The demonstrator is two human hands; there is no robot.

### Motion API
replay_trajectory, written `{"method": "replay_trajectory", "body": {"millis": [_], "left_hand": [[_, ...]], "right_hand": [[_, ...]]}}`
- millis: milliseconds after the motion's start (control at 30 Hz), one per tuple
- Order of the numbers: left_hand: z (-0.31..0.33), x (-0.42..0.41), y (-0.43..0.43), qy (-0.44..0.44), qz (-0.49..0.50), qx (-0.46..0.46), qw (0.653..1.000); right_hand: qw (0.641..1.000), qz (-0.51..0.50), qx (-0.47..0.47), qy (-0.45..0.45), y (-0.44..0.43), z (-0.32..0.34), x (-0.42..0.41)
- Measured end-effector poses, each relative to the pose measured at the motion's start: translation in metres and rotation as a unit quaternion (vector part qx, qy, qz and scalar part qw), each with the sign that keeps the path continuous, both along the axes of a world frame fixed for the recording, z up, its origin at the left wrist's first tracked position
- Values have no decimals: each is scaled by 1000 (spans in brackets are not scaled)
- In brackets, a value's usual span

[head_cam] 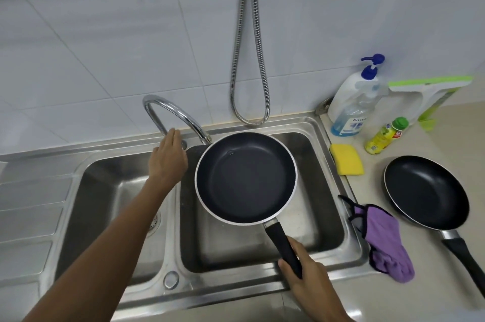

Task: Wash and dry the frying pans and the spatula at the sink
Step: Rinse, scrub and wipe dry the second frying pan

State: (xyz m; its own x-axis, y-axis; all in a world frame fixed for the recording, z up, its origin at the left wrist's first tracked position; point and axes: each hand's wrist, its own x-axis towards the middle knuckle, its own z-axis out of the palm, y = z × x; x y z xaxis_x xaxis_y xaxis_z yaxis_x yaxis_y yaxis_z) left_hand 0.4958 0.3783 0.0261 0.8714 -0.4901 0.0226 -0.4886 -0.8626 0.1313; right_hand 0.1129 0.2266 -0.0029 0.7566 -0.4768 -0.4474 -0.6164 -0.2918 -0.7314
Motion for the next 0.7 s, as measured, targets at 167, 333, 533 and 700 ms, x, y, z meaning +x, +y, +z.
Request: {"method": "replay_trajectory", "body": {"millis": [167, 333, 533, 700], "left_hand": [[-16, -22, 23, 4, 13, -24, 1000], [-37, -47, 38, 44, 28, -38, 998], [-60, -69, 40, 133, 48, -8, 990], [-56, -66, 39, 173, 42, -69, 982]], "right_hand": [[1000, -1, -19, -17, -8, -3, 10], [999, 5, -24, -24, -11, 0, 14], [999, 17, -31, -25, -9, -3, 15], [999, 23, -20, -31, -5, -5, 16]]}}
